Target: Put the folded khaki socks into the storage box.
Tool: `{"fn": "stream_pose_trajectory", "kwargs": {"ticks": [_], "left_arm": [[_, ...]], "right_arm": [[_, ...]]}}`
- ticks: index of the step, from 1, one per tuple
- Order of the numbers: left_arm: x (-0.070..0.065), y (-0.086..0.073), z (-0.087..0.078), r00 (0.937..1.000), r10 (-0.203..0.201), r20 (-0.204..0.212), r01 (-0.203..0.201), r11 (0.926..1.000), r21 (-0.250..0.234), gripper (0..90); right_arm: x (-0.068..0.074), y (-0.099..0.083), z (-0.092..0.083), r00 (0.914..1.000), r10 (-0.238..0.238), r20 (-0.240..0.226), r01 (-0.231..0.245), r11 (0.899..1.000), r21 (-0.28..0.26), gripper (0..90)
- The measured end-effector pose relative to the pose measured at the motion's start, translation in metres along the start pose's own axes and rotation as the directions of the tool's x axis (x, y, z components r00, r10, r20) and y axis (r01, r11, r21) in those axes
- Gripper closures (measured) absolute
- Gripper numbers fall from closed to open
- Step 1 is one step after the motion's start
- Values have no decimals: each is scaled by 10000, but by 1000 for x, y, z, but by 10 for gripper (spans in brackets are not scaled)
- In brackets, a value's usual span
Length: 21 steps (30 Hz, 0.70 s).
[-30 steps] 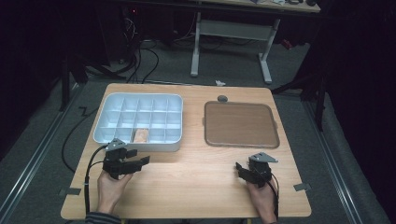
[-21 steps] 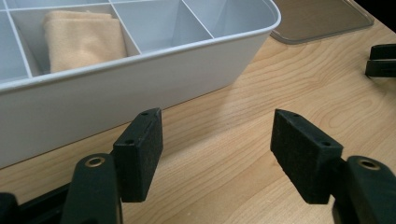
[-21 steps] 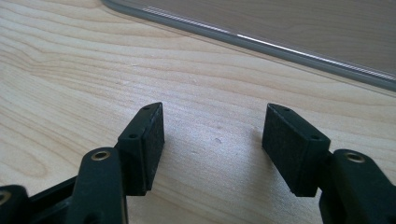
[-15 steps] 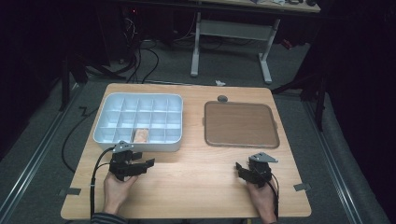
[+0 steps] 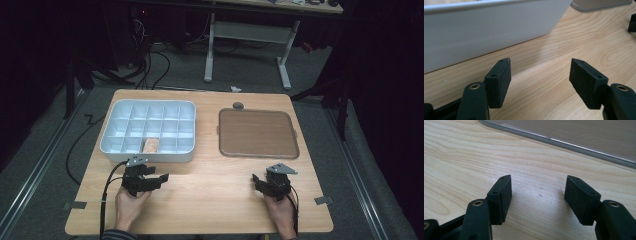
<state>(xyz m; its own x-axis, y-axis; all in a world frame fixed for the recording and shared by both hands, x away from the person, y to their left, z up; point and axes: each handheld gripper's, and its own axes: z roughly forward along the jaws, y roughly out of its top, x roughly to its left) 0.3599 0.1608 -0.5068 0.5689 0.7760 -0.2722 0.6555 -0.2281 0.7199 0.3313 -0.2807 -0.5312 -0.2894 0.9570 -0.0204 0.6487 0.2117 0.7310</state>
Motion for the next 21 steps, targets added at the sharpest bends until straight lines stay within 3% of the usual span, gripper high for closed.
{"fn": "stream_pose_trajectory", "kwargs": {"ticks": [21], "left_arm": [[-5, -10, 18, 9988, 231, -435, -220, 9994, 271, 352]], "right_arm": [[0, 0, 0, 10000, 12, -2, -12, 10000, 7, 389]]}}
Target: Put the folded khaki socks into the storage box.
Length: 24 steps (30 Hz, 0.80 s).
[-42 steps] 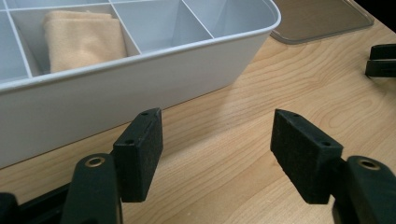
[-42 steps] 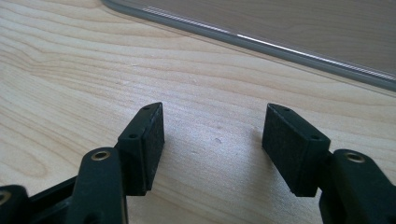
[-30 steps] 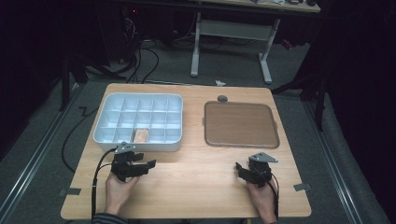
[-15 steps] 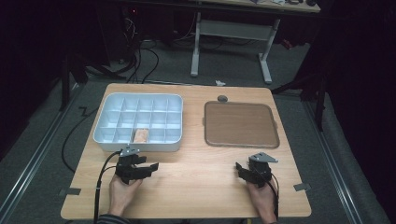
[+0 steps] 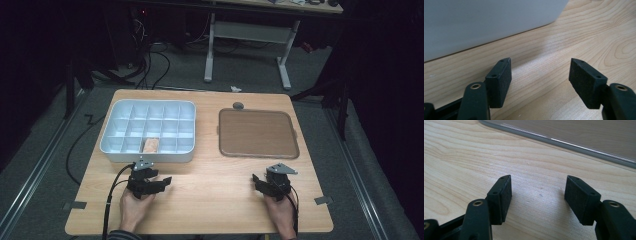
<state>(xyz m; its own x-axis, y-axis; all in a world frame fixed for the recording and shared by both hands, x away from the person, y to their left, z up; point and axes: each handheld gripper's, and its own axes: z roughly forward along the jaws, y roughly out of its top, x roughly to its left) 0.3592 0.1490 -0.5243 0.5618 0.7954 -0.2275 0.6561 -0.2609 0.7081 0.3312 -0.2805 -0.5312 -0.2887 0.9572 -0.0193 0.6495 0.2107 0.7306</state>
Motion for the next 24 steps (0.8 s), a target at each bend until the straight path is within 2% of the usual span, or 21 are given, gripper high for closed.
{"fn": "stream_pose_trajectory", "kwargs": {"ticks": [5, 15, 24], "left_arm": [[-2, -1, 4, 9998, 150, -88, -149, 9998, 107, 353], [-4, 0, 9, 9991, 281, -307, -283, 9996, -72, 352], [-9, -2, 13, 9947, 758, -697, -772, 9969, -178, 348]], "right_arm": [[0, 0, 0, 10000, 1, -2, -1, 10000, -1, 389], [0, 0, 0, 10000, -13, 1, 13, 10000, -5, 389], [0, 0, 0, 10000, -10, 3, 10, 10000, -5, 389]]}}
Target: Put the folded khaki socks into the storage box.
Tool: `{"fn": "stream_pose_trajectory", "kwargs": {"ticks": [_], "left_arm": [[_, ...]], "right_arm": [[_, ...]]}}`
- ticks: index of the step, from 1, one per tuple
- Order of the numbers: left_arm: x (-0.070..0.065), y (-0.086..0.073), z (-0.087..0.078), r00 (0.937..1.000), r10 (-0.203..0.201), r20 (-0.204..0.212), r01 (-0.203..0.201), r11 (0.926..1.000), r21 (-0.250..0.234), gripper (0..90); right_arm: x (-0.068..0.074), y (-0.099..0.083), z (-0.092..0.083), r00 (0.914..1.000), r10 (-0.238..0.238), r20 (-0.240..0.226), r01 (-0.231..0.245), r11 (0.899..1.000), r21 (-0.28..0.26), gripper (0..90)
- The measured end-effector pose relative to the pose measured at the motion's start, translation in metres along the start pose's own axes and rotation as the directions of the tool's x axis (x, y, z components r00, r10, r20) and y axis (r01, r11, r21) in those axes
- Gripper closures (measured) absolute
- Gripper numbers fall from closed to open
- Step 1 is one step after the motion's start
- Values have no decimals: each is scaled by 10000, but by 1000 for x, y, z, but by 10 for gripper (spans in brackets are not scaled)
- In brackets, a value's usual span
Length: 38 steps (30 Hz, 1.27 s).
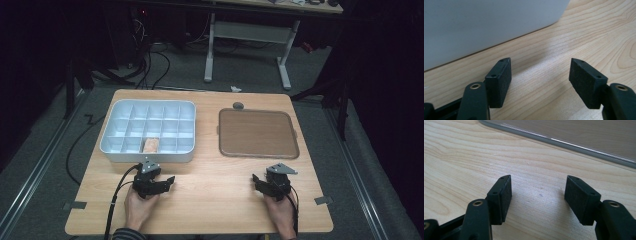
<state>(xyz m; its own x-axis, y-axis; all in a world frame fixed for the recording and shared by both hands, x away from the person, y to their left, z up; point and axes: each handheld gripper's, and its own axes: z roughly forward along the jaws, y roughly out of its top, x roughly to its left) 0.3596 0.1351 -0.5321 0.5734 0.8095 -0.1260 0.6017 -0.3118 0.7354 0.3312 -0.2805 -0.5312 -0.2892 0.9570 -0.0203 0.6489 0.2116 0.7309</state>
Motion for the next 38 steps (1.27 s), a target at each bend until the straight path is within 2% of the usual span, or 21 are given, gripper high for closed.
{"fn": "stream_pose_trajectory", "kwargs": {"ticks": [5, 11, 15, 19, 38], "left_arm": [[-3, -1, 1, 9992, 324, -234, -325, 9995, -26, 344], [-6, -4, 2, 9981, 391, -470, -402, 9989, -226, 337], [-7, -4, 2, 9970, 523, -568, -533, 9984, -169, 328], [-12, -4, 4, 9935, 856, -753, -860, 9963, -21, 303], [-11, -4, 4, 9943, 823, -685, -828, 9966, -52, 298]], "right_arm": [[0, 0, 0, 10000, 0, -1, 0, 10000, 0, 389], [0, 0, 0, 10000, 2, -2, -2, 10000, 2, 389], [0, 0, 0, 10000, 0, -1, 0, 10000, 1, 389], [0, 0, 0, 10000, 15, -2, -15, 10000, 5, 389], [0, 0, 0, 10000, 15, -4, -15, 10000, 5, 389]]}}
